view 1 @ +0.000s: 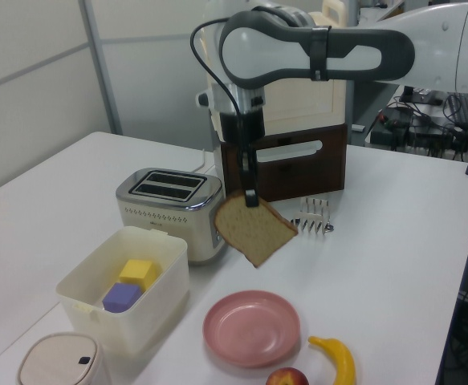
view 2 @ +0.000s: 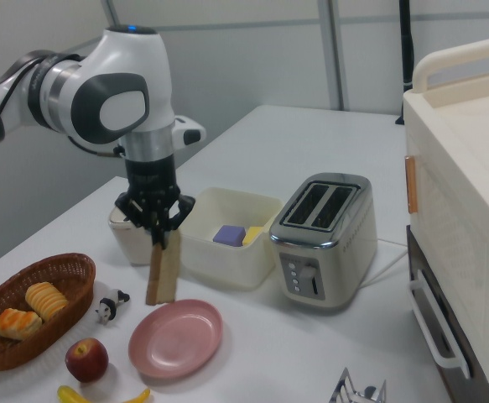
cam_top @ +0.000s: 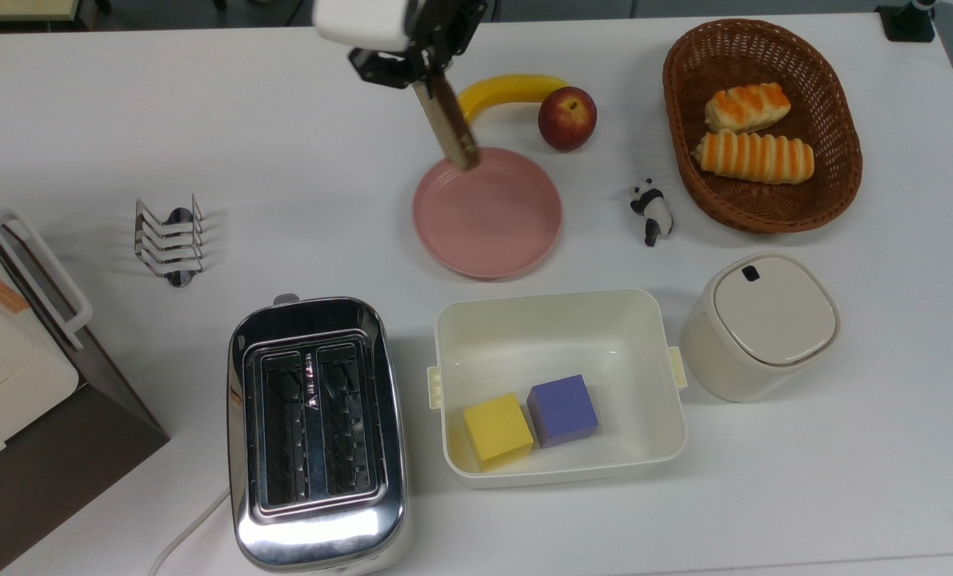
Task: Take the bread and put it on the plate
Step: 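Carry the bread slice over the pink plate and lower it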
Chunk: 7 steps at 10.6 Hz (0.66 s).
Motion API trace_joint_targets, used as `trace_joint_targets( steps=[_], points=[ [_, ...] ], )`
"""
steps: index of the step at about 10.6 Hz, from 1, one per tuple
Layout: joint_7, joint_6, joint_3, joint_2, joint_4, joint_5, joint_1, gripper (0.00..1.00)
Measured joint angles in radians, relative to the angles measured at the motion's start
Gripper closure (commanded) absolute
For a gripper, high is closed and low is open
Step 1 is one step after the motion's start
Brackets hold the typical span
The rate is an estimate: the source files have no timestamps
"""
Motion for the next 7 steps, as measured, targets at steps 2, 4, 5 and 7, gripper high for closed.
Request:
trace_joint_targets(
  steps=[2,4,5,7],
  points=[
    [-0.027,-0.039,0.002,0.027,-0.017,0.0,0.048,1.0],
    [-0.038,-0.064,0.002,0.083,-0.025,-0.012,0.098,1.0],
    [-0.06,-0.069,0.002,0.111,-0.025,-0.022,0.115,0.97],
    [-0.073,-0.069,0.002,0.154,-0.025,-0.043,0.135,0.58]
  ],
)
